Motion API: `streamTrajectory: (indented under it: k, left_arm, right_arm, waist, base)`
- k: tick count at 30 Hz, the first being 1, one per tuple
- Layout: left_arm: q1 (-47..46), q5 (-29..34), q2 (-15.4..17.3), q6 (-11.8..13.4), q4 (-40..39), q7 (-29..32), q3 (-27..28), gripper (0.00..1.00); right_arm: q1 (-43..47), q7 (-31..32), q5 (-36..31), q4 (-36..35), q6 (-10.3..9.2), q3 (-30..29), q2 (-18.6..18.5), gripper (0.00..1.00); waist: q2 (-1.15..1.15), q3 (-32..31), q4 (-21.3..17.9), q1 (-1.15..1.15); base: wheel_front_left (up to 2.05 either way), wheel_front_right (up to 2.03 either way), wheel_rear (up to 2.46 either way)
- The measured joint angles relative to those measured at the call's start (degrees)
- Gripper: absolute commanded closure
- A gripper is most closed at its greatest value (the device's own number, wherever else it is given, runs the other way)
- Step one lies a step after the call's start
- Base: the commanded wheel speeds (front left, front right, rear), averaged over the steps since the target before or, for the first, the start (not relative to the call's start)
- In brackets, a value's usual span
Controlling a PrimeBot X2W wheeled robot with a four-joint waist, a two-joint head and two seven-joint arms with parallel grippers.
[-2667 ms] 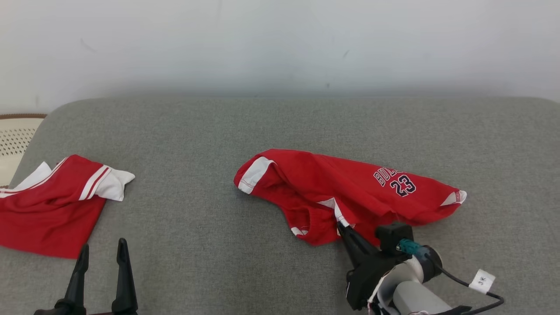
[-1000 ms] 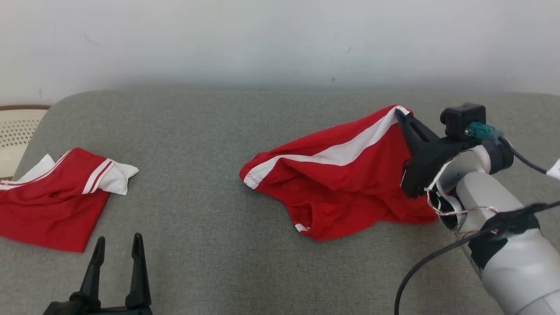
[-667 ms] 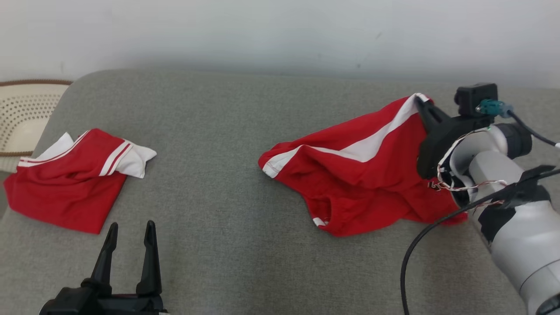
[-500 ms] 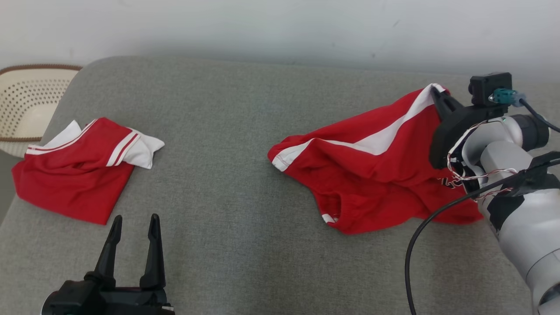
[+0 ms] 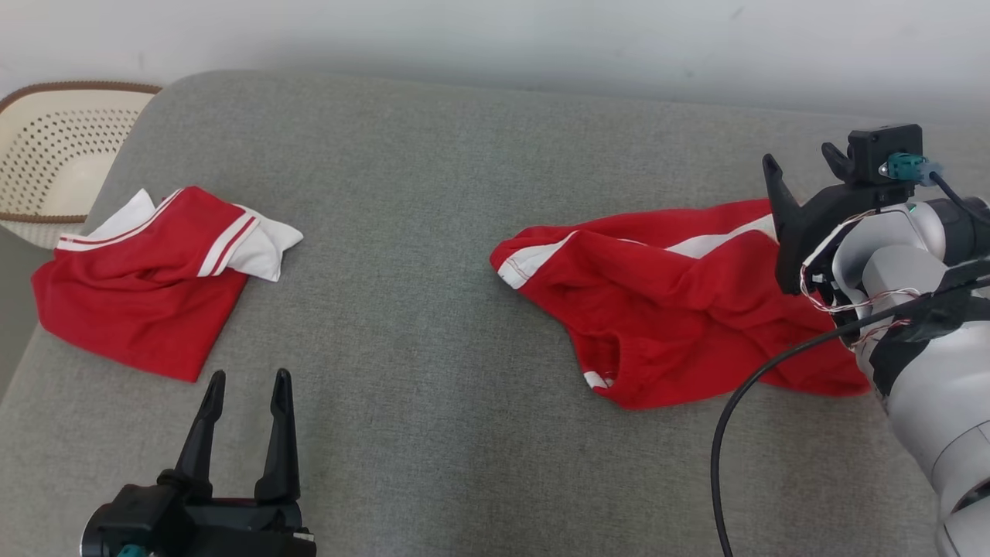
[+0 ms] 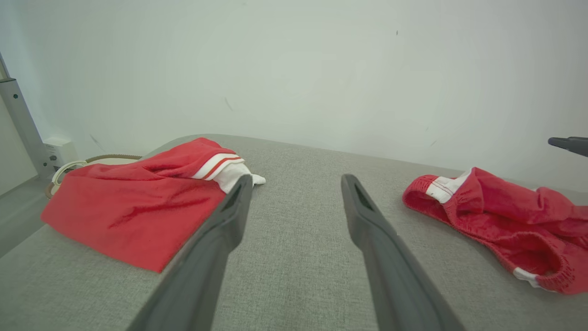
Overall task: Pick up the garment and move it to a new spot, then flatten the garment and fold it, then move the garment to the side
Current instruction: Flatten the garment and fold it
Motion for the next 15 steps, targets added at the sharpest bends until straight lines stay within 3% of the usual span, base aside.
streamTrajectory:
  k: [7,15]
  left_arm:
    - [0.3,0.0,0.0,-0.1,0.1,0.0,0.1,0.0]
    - [1.8,0.2,0.0,0.0,-0.1,0.0,0.6,0.0]
  right_arm:
    - [0.4,-2.2,-1.0,-1.0,0.0,-1.0,0.4,0.0]
    - [9.2,-2.5,-2.8,-15.2,0.0,-8.0,-1.6,0.0]
  waist:
    - [0.0,-1.6,-1.9,0.0]
    - [0.0,-3.7,-4.7,-0.01]
  base:
    - [0.0,0.0,0.0]
    - [0.0,0.0,0.0]
